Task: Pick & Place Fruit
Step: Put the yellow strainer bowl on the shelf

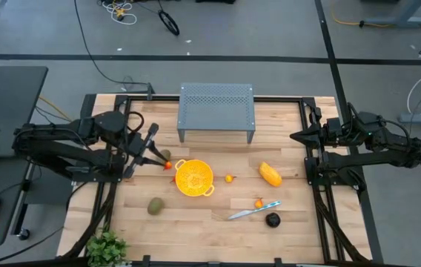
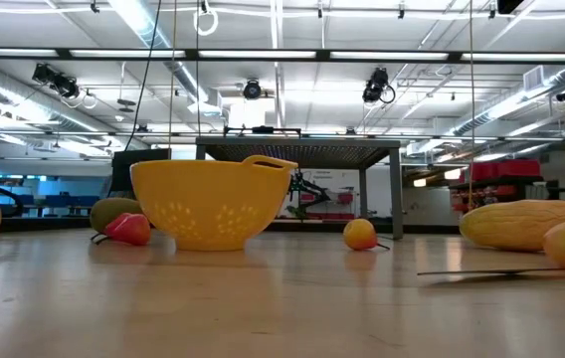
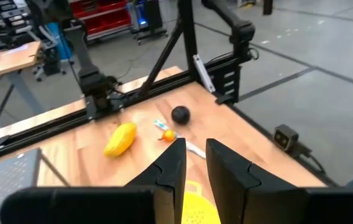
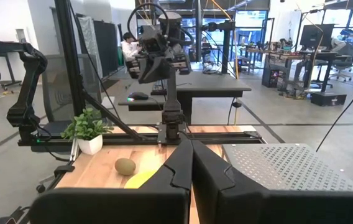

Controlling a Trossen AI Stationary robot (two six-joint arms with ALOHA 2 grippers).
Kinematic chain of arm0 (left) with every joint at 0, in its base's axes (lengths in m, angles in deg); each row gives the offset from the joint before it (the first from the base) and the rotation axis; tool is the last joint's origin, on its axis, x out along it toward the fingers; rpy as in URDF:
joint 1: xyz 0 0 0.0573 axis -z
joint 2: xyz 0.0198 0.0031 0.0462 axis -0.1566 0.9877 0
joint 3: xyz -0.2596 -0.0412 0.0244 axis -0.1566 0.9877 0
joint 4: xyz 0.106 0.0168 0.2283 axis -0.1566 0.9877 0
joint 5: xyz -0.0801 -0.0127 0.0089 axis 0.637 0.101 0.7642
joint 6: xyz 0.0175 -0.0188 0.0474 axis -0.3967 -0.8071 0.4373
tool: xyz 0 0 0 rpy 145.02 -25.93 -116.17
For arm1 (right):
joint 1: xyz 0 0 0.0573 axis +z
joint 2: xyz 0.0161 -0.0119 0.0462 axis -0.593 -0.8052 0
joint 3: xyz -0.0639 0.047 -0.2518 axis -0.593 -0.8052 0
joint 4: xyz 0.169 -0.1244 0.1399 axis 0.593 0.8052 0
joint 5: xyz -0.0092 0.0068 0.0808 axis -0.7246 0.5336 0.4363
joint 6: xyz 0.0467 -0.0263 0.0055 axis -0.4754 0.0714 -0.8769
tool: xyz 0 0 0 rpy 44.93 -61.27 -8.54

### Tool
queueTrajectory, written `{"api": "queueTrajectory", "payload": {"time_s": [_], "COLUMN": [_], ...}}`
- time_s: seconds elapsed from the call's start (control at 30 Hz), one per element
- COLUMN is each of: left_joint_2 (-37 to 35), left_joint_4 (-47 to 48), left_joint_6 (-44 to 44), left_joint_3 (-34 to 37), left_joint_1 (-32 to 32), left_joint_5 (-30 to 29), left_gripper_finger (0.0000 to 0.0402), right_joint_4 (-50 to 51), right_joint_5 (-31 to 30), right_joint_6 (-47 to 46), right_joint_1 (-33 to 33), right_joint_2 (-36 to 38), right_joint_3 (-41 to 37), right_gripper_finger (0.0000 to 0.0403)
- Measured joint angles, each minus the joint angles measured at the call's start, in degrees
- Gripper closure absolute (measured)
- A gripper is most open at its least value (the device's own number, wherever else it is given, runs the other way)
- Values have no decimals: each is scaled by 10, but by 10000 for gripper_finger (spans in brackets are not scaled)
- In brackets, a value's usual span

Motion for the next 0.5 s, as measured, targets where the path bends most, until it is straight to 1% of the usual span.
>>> {"api": "queueTrajectory", "payload": {"time_s": [0.27, 0.5], "left_joint_2": [0, 32], "left_joint_4": [46, 75], "left_joint_6": [20, 21], "left_joint_3": [0, 0], "left_joint_1": [0, 11], "left_joint_5": [-3, -42], "left_gripper_finger": [331, 331], "right_joint_4": [0, 0], "right_joint_5": [0, 0], "right_joint_6": [0, 0], "right_joint_1": [0, 0], "right_joint_2": [0, 0], "right_joint_3": [0, 0], "right_gripper_finger": [395, 395]}}
